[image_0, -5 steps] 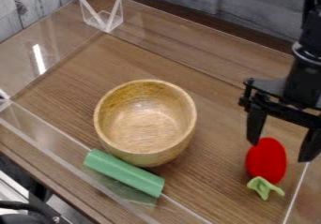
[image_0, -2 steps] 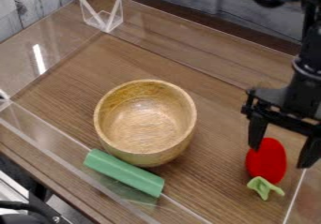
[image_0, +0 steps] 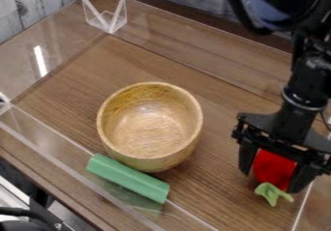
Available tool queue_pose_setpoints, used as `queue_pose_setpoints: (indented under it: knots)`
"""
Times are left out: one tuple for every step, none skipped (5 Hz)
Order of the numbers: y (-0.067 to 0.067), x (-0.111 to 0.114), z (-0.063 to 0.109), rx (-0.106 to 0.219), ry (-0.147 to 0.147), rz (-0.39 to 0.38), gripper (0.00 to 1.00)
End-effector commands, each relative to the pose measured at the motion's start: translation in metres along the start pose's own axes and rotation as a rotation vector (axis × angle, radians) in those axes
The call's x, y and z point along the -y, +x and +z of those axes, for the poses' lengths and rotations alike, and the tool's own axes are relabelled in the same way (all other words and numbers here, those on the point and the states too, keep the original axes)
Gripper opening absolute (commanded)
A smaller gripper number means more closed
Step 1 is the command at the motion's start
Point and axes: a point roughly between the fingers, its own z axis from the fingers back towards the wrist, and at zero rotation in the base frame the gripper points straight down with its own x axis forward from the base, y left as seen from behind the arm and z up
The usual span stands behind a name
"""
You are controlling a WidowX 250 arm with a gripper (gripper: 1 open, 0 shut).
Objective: Move the red fruit to the left
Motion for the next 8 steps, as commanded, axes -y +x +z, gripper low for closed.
queue_pose_setpoints:
  knots:
    - [0.002,-0.004,0.028,0.09,-0.051,0.012,1.0]
    - [0.002,-0.011,0.028,0.104,-0.056,0.036,1.0]
    - [0.001,-0.011,0.028,0.125,-0.065,0.009,1.0]
    - [0.002,-0.009,0.028,0.144,-0.076,-0.024,1.0]
    - [-0.004,-0.002,0.025,0.149,-0.079,0.011,0.0]
    - [-0.007,-0.008,0.041,0.191,-0.105,0.062,0.0]
    - [-0.011,-0.013,0.059,0.226,-0.143,0.11,0.0]
    - [-0.005,-0.026,0.096,0.263,-0.177,0.217,0.0]
